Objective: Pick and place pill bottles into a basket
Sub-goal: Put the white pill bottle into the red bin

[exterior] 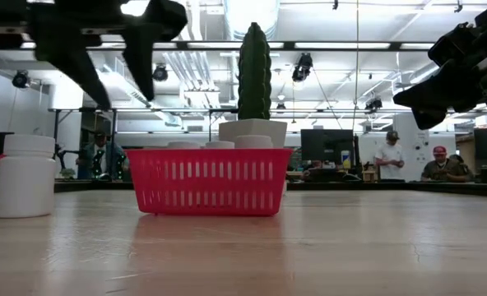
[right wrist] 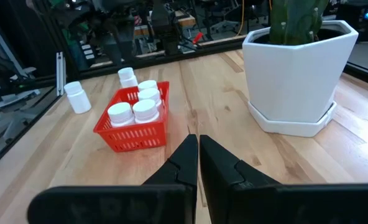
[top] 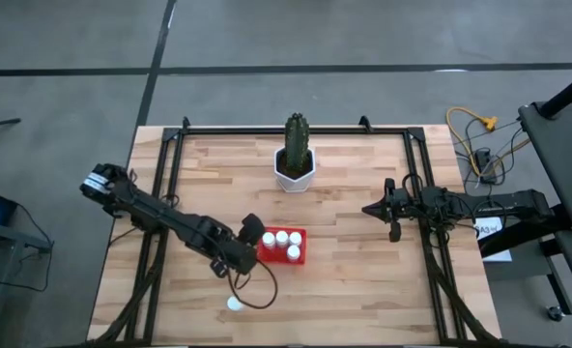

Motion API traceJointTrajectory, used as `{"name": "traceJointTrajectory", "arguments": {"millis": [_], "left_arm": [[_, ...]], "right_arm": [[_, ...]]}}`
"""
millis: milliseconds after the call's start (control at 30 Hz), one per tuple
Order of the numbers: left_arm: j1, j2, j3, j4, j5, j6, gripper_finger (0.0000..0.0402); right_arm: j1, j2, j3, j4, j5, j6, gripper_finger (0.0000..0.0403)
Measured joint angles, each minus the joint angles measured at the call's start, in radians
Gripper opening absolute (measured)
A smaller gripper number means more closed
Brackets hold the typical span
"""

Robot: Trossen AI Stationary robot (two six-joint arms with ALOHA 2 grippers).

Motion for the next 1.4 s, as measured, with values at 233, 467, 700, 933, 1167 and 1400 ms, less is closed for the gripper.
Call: {"name": "traceJointTrajectory", "arguments": {"millis": [233,467,700,933,1167,1400], "left_arm": [[-0.039,-0.003,-0.011,-0.019,0.095,-0.046,0.0196],[-0.061,-0.007,-0.011,-0.071,0.156,-0.136,0.0196],[-0.06,-0.015,-0.072,-0.089,0.158,-0.187,0.0196],[-0.06,-0.031,-0.126,-0.039,0.189,-0.22,0.0196],[-0.061,-0.029,-0.147,-0.03,0.228,-0.226,0.0196],[-0.061,-0.028,-0.15,-0.023,0.228,-0.226,0.0196]], "right_arm": [[0.0,0.0,0.0,0.0,0.0,-0.001,0.0008],[0.0,0.0,0.0,0.0,0.0,-0.001,0.0008],[0.0,0.0,0.0,0.0,0.0,0.0,0.0008],[0.0,0.0,0.0,0.0,0.0,-0.001,0.0008],[0.0,0.0,0.0,0.0,0.0,-0.001,0.0008],[0.0,0.0,0.0,0.0,0.0,-0.001,0.0008]]}}
